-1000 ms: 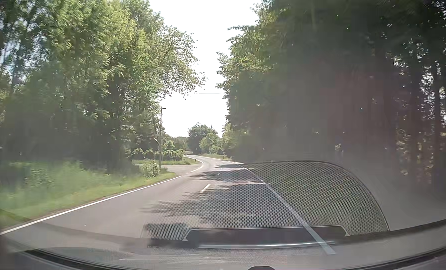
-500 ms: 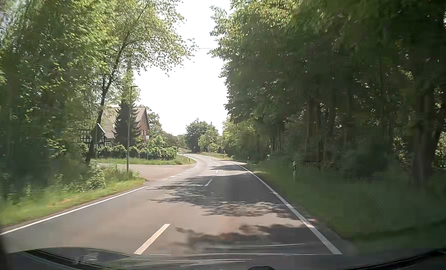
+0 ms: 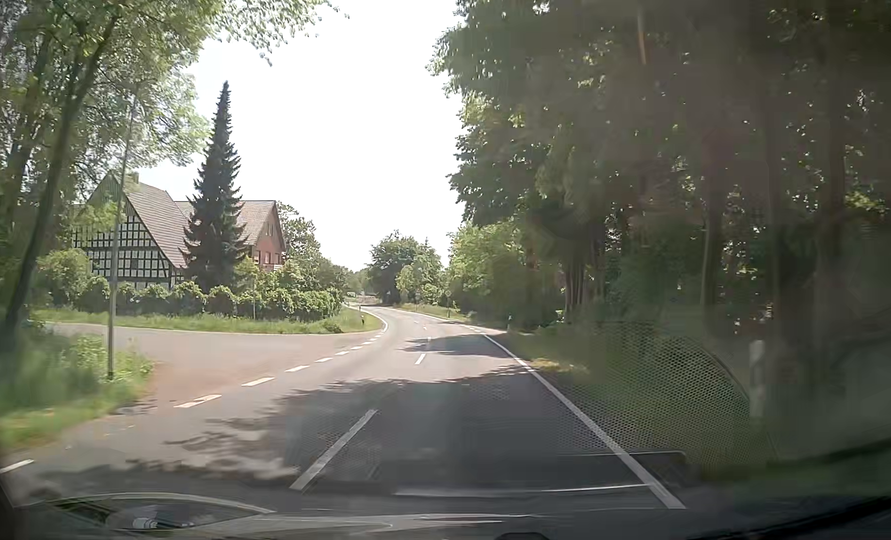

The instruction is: Follow the waypoints while adhering to traffic rules and regulations

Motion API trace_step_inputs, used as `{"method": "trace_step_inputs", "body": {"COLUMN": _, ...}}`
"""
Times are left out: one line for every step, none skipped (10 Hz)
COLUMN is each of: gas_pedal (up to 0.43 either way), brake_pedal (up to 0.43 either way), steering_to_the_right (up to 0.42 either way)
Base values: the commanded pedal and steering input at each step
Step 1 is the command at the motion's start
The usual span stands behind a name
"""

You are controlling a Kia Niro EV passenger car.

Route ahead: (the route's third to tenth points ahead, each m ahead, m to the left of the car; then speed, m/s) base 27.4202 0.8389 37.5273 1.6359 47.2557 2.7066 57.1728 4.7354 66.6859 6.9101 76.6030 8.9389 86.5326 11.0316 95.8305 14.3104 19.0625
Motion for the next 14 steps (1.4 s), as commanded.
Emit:
{"method": "trace_step_inputs", "body": {"gas_pedal": 0.118, "brake_pedal": 0.0, "steering_to_the_right": -0.01}}
{"method": "trace_step_inputs", "body": {"gas_pedal": 0.11, "brake_pedal": 0.0, "steering_to_the_right": -0.011}}
{"method": "trace_step_inputs", "body": {"gas_pedal": 0.087, "brake_pedal": 0.0, "steering_to_the_right": -0.011}}
{"method": "trace_step_inputs", "body": {"gas_pedal": 0.067, "brake_pedal": 0.0, "steering_to_the_right": -0.012}}
{"method": "trace_step_inputs", "body": {"gas_pedal": 0.067, "brake_pedal": 0.0, "steering_to_the_right": -0.012}}
{"method": "trace_step_inputs", "body": {"gas_pedal": 0.067, "brake_pedal": 0.0, "steering_to_the_right": -0.012}}
{"method": "trace_step_inputs", "body": {"gas_pedal": 0.067, "brake_pedal": 0.0, "steering_to_the_right": -0.012}}
{"method": "trace_step_inputs", "body": {"gas_pedal": 0.067, "brake_pedal": 0.0, "steering_to_the_right": -0.012}}
{"method": "trace_step_inputs", "body": {"gas_pedal": 0.079, "brake_pedal": 0.0, "steering_to_the_right": -0.014}}
{"method": "trace_step_inputs", "body": {"gas_pedal": 0.079, "brake_pedal": 0.0, "steering_to_the_right": -0.014}}
{"method": "trace_step_inputs", "body": {"gas_pedal": 0.079, "brake_pedal": 0.0, "steering_to_the_right": -0.014}}
{"method": "trace_step_inputs", "body": {"gas_pedal": 0.087, "brake_pedal": 0.0, "steering_to_the_right": -0.014}}
{"method": "trace_step_inputs", "body": {"gas_pedal": 0.098, "brake_pedal": 0.0, "steering_to_the_right": -0.014}}
{"method": "trace_step_inputs", "body": {"gas_pedal": 0.11, "brake_pedal": 0.0, "steering_to_the_right": -0.014}}
